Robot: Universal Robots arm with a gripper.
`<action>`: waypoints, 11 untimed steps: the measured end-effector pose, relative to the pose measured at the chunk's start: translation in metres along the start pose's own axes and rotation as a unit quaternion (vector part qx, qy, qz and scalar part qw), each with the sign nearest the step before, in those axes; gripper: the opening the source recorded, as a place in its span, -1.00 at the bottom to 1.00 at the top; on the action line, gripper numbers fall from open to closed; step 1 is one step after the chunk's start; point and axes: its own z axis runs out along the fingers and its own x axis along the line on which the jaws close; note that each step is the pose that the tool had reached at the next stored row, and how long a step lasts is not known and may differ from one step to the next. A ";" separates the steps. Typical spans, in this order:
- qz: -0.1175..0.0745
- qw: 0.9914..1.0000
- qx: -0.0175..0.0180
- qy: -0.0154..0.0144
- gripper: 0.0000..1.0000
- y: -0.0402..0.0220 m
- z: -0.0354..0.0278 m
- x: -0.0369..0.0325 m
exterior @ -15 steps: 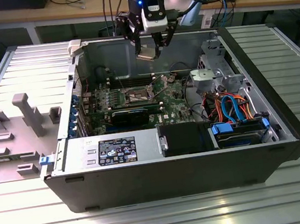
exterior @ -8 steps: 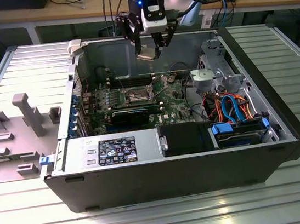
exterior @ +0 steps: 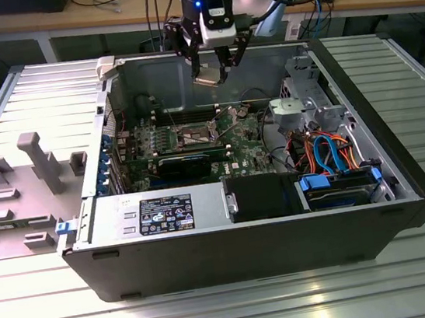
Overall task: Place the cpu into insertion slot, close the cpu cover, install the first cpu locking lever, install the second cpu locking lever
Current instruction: 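Place the cpu into insertion slot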
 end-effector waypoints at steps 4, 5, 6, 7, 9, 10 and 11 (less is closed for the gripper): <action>0.002 1.000 0.000 0.000 0.08 0.0000 0.0001 0.0000; 0.003 1.000 0.000 0.000 0.08 0.0000 0.0001 0.0000; 0.003 1.000 0.000 0.000 0.08 0.0000 0.0001 0.0000; 0.003 1.000 0.000 0.000 0.08 0.0000 0.0001 0.0000; 0.004 1.000 0.000 0.000 0.08 0.0000 0.0002 0.0000; 0.005 1.000 0.000 0.000 0.08 0.0000 0.0002 0.0000; 0.005 1.000 0.000 0.000 0.08 0.0000 0.0002 0.0000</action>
